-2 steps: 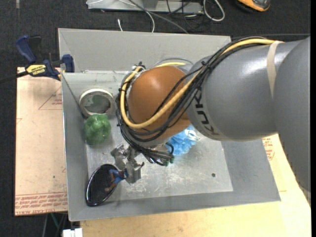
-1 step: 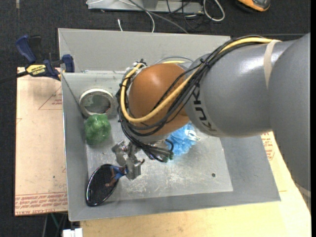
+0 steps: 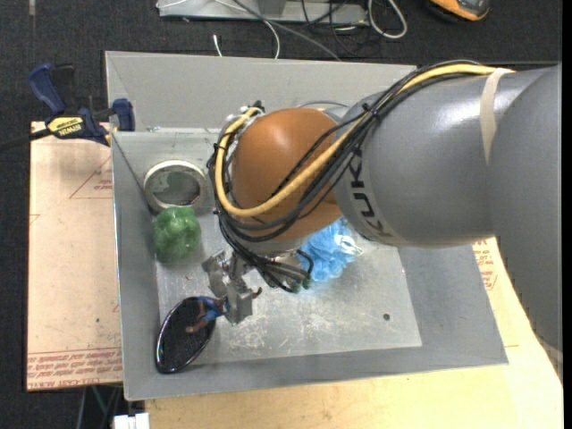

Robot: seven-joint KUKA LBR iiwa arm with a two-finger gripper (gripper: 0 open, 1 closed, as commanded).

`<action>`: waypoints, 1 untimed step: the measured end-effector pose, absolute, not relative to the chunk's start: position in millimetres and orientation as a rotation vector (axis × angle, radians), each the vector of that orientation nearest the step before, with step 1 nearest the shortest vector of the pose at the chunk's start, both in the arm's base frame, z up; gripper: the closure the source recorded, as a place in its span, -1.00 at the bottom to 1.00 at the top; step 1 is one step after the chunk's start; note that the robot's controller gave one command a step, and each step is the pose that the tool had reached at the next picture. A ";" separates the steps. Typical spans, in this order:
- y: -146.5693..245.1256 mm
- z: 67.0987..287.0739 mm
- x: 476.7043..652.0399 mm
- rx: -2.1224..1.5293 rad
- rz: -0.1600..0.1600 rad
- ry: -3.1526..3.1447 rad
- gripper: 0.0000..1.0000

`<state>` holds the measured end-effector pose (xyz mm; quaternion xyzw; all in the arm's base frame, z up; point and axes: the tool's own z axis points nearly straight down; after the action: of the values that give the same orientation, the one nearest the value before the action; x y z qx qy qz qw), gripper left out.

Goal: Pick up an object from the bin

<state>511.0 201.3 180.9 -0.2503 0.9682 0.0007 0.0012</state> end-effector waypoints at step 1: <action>183.3 190.5 496.7 -1.108 0.003 2.934 1.00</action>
Offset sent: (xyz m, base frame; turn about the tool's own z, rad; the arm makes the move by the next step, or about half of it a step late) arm -0.0010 -0.0120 -0.0003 -0.0064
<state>496.7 183.3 190.5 -0.3533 0.9355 0.0008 0.0024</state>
